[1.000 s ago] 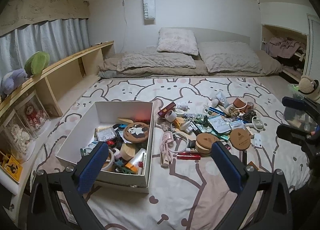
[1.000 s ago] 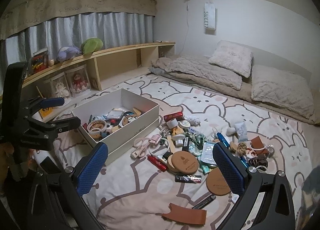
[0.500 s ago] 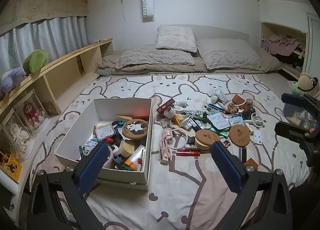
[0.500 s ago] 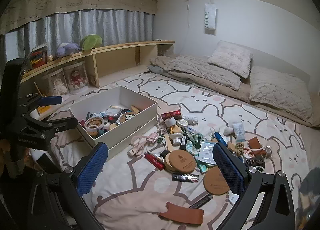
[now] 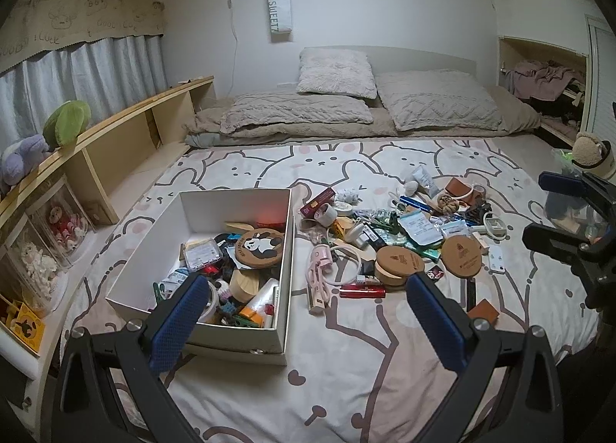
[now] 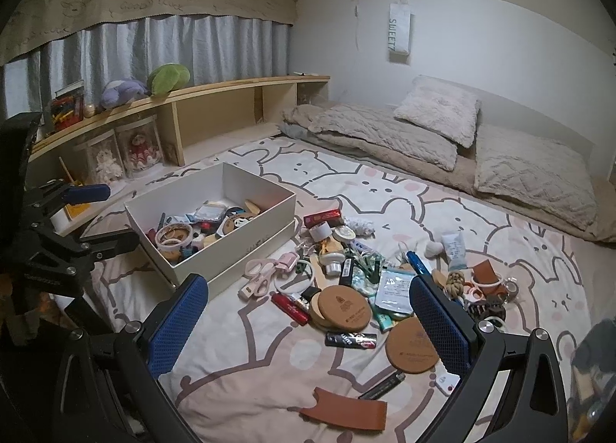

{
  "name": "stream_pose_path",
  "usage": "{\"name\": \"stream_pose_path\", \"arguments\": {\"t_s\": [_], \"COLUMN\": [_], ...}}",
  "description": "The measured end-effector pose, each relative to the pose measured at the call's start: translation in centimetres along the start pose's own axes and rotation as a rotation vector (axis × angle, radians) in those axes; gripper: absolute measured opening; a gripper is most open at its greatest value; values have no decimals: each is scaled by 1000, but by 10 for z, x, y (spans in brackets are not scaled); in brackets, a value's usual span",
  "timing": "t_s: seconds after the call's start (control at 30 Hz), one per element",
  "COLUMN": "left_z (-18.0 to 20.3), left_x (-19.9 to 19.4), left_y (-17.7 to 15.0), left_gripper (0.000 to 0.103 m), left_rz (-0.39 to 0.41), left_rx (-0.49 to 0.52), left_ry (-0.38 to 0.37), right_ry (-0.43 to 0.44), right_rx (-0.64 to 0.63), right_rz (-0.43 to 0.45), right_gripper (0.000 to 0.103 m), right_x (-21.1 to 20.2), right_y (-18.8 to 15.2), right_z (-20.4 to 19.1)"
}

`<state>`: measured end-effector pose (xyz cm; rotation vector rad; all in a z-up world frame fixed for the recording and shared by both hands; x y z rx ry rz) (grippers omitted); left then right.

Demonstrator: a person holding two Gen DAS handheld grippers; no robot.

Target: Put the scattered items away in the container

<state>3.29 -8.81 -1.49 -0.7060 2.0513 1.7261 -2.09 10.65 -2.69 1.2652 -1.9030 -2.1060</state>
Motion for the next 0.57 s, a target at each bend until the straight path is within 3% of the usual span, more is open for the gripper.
{"name": "stream_pose_path", "arguments": {"t_s": [0.57], "left_z": [-3], "left_x": [0], "left_y": [-2], "left_gripper": [103], "left_rz": [0], "left_rx": [-19], "left_ry": [-14], "right_ry": [-1], "right_rx": [8], "right_rz": [-14], "right_gripper": [103], "right_x": [2], "right_y": [-4], "right_z": [1]}}
Point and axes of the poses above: each gripper's, at about its wrist camera, not at the fingertips, and x roughly the way its jaws point, z to its right, y to its top, the point moved 4 cm from there along x, roughly the way its jaws point, and after that the axes turned 6 degrees about x, right-handed, at the moved point
